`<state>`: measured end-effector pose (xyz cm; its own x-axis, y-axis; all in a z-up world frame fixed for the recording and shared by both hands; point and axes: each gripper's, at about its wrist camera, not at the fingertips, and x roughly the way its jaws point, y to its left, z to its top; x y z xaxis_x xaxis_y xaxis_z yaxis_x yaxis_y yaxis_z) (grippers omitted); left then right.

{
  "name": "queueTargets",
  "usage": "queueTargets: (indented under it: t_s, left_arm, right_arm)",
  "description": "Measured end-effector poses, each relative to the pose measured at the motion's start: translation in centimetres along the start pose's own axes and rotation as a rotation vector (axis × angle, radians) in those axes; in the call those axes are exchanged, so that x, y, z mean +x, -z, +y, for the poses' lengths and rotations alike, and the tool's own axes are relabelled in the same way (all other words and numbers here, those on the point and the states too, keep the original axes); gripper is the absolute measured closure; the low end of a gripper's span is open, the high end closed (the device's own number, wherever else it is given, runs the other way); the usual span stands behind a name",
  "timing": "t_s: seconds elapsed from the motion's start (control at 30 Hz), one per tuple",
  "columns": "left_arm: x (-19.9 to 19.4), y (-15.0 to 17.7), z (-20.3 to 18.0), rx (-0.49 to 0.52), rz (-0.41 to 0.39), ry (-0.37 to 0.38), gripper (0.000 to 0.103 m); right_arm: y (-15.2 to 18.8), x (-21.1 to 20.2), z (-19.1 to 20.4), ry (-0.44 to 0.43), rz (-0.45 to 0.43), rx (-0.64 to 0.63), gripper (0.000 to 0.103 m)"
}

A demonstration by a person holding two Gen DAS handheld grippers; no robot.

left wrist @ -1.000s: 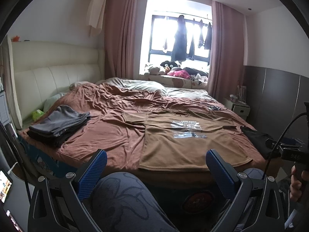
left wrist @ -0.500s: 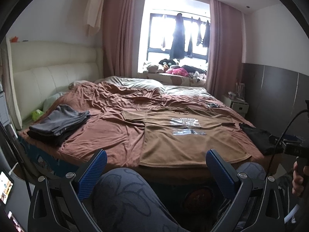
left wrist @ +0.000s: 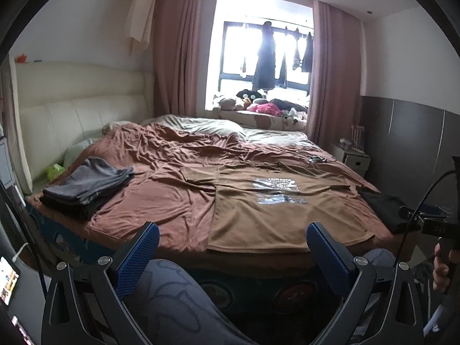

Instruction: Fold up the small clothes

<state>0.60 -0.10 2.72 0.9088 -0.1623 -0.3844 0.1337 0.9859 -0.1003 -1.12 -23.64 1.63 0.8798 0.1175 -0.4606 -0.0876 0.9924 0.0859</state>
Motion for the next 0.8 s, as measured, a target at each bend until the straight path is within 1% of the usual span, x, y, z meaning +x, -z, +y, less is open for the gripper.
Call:
queueTargets:
  t_s: [0.1, 0.2, 0.37, 0.47, 0.53, 0.7, 0.8]
  left_arm:
    - [0.2, 0.1, 0.3, 0.003, 0.0, -0.003, 0.0]
    - [1.1, 0.1, 0.8, 0.012, 0.016, -0.002, 0.0]
    - [3.2, -0.9, 2.6, -0.017, 0.02, 0.006, 0.0]
    - [4.4, -1.3, 3.5, -0.037, 0.014, 0.011, 0.0]
    - [5.6, -1.8, 4.1, -0.041, 0.012, 0.02, 0.0]
    - [8.7, -3.0, 5.4, -0.069, 0.034, -0.009, 0.0]
    - [10.1, -3.4, 6.3, -0.088, 0.043, -0.023, 0.0]
  right_arm:
    - [-0.5, 0.7, -0.1, -0.017, 0.0, 0.012, 0.0]
    - [-0.8, 1.6, 0.1, -0.005, -0.008, 0.016, 0.0]
    - [-1.6, 3.8, 0.5, -0.002, 0.001, 0.037, 0.0]
    - [-2.3, 5.8, 0.6, -0.048, 0.027, 0.062, 0.0]
    - [-2.8, 7.0, 0.5, -0.041, 0.034, 0.06, 0.0]
    - [-4.3, 9.6, -0.1, -0.063, 0.03, 0.069, 0.0]
    - [-5.2, 11.8, -0.1, -0.056, 0.037, 0.059, 0.0]
